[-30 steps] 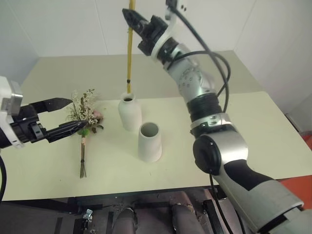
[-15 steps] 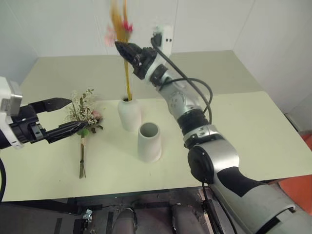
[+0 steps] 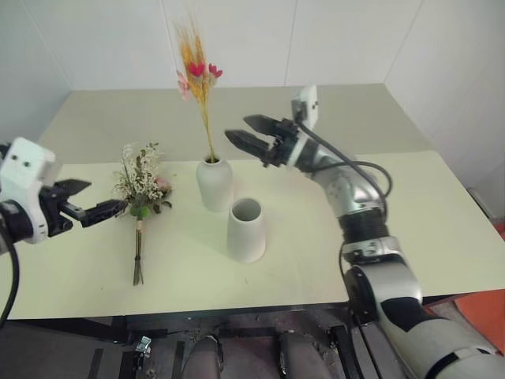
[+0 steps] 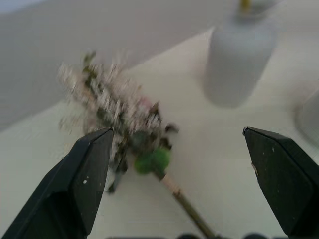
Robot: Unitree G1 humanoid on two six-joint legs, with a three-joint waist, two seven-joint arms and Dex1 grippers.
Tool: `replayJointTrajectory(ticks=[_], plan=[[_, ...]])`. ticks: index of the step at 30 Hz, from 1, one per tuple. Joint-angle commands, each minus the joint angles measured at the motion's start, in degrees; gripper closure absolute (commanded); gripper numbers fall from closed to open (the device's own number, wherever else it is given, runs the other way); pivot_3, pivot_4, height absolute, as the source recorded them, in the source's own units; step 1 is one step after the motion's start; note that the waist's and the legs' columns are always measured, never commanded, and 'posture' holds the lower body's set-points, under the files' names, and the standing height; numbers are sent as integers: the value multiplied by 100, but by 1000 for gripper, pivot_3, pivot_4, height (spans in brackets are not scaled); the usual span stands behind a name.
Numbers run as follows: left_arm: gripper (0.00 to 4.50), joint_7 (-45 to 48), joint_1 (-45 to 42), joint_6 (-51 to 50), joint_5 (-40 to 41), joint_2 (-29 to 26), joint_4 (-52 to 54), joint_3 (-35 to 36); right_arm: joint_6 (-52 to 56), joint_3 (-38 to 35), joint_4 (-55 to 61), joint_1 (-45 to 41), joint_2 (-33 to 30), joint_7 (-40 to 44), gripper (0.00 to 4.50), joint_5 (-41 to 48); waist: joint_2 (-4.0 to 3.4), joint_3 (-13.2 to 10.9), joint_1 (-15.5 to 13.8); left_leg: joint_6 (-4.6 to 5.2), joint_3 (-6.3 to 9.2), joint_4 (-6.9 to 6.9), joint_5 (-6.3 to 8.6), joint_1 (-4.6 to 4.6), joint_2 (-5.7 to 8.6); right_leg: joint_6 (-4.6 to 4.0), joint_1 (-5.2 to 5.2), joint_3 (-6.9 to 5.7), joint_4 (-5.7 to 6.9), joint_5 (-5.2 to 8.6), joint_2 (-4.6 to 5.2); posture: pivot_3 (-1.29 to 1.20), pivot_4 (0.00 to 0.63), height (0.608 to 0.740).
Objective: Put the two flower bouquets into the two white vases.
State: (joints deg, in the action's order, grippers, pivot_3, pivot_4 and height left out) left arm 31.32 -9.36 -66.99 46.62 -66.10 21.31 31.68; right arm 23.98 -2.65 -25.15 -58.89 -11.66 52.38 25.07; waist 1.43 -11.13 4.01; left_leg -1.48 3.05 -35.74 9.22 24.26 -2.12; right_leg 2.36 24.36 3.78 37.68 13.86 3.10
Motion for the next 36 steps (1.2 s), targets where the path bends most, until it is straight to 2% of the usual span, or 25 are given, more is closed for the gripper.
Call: replayJointTrajectory(ticks=[1,7,10,14,19,22,29,33,36], plan=[[0,-611,-834,-1063,75,63,-259,-417,427,58,702,-37,-531,687,40,278,2,0,-5,0,1,0,0,0,-3,14,1,0,0,8,-3,0,150,740],[0,-1265,-2223,-2474,-236,697,-1000,-1455,655,50,881,-122,-1303,1457,40,383,6,2,-1,0,0,-2,0,-3,2,18,-5,0,1,9,-2,0,150,740],[0,-1642,-2622,-2551,-526,984,-1640,-2082,717,67,915,-220,-1565,1786,40,453,7,2,-6,0,0,-3,0,-4,3,18,-4,3,5,9,-2,0,150,740],[0,-1852,-3066,-2544,-999,1431,-2328,-2558,828,103,1029,-221,-1865,2182,40,546,9,2,-19,0,2,-5,0,-1,7,5,-1,4,10,1,1,0,150,740],[1165,-1591,-3423,-2133,-1367,1714,-3029,-2791,918,308,1217,-10,-2445,3092,0,553,12,0,-58,-1,3,-8,0,3,13,-3,-2,3,6,-5,4,0,150,740],[2117,-1479,-3461,-1928,-1589,1725,-3139,-2995,715,386,1222,102,-2700,3570,0,540,13,1,-58,-1,1,-8,0,4,17,-1,-4,3,3,-5,9,0,150,740],[4316,-1316,-3423,-1721,-1922,1805,-3277,-2931,622,505,1372,321,-3004,4010,0,570,13,0,-46,-1,2,-12,0,1,17,13,-5,4,7,2,9,0,150,740],[4390,-1355,-3418,-1576,-2106,1737,-3235,-2744,508,610,1370,365,-3146,4012,0,666,13,0,-44,-1,2,-12,0,2,17,17,-4,4,7,4,10,0,150,740],[4390,-1324,-3405,-1034,-2060,1689,-3048,-1921,354,608,1363,453,-3211,4012,0,696,18,-2,-49,-1,3,-13,0,3,17,17,-4,4,6,4,10,0,150,740]])
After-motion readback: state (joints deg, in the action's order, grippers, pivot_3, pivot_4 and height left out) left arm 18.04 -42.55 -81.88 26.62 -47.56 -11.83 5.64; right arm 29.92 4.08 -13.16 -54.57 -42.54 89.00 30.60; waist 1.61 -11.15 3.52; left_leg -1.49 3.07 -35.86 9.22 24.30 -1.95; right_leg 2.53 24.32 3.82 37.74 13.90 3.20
